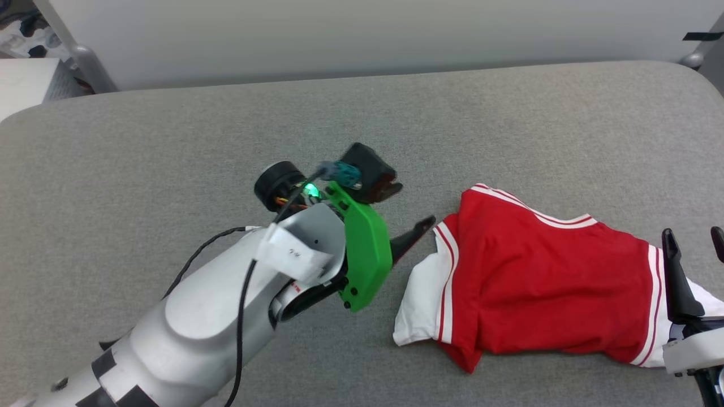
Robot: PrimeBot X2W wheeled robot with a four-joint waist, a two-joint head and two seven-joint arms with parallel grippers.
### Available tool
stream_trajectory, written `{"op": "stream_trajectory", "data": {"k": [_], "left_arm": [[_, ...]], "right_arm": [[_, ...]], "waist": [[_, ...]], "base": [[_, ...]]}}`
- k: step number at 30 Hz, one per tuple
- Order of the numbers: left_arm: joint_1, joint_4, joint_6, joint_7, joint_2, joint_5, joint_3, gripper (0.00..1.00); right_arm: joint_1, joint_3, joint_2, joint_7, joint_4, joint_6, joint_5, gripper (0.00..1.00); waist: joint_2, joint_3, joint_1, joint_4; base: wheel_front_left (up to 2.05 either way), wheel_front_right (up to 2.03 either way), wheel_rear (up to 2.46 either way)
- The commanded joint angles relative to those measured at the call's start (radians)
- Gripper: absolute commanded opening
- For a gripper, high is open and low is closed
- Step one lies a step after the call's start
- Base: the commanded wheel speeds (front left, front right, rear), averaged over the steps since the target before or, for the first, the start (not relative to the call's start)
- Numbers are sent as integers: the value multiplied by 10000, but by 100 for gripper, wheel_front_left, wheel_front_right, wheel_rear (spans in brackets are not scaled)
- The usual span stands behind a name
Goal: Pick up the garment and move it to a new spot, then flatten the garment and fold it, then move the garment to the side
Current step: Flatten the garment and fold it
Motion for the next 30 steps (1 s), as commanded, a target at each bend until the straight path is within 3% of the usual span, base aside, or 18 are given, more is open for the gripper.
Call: {"op": "stream_trajectory", "data": {"k": [1, 4, 10, 16, 23, 24, 25, 30], "left_arm": [[-419, 68, -25, 459, 78, -287, -410, 100], [-1130, 253, -25, 1870, 170, -1078, -1677, 100], [-1851, 906, -26, 2744, 97, -1572, -3357, 100], [-1782, 1804, -26, 2726, -11, -1414, -3809, 100], [-955, 1929, -26, 3410, -76, -262, -3858, 100], [-866, 1911, -26, 3450, -88, -114, -3859, 44], [-768, 1861, -26, 3510, -98, 82, -3859, 0], [-692, 1829, -26, 3022, -156, 407, -3860, 0]], "right_arm": [[-148, 64, 50, 26, -45, -7, -99, 100], [-345, 199, 97, 11, 0, -7, -145, 100], [-712, 319, 120, -135, 210, -7, -185, 100], [-1041, 556, 131, -303, 482, -7, -267, 100], [-1372, 679, 41, -454, 733, -7, -352, 100], [-1391, 683, 28, -466, 763, -7, -368, 100], [-1416, 698, 18, -479, 802, -7, -387, 100], [-1445, 732, -18, -493, 956, -7, -458, 100]], "waist": [[0, 275, 0, -306], [0, 508, 0, -595], [0, 1027, 0, -1026], [0, 1536, 0, -1315], [0, 1891, 0, -1386], [0, 1899, 0, -1368], [0, 1894, 0, -1353], [0, 1639, 0, -1166]], "base": [[0, 0, 0], [0, 0, 0], [0, 0, 0], [0, 0, 0], [0, 0, 0], [0, 0, 0], [0, 0, 0], [0, 0, 0]]}}
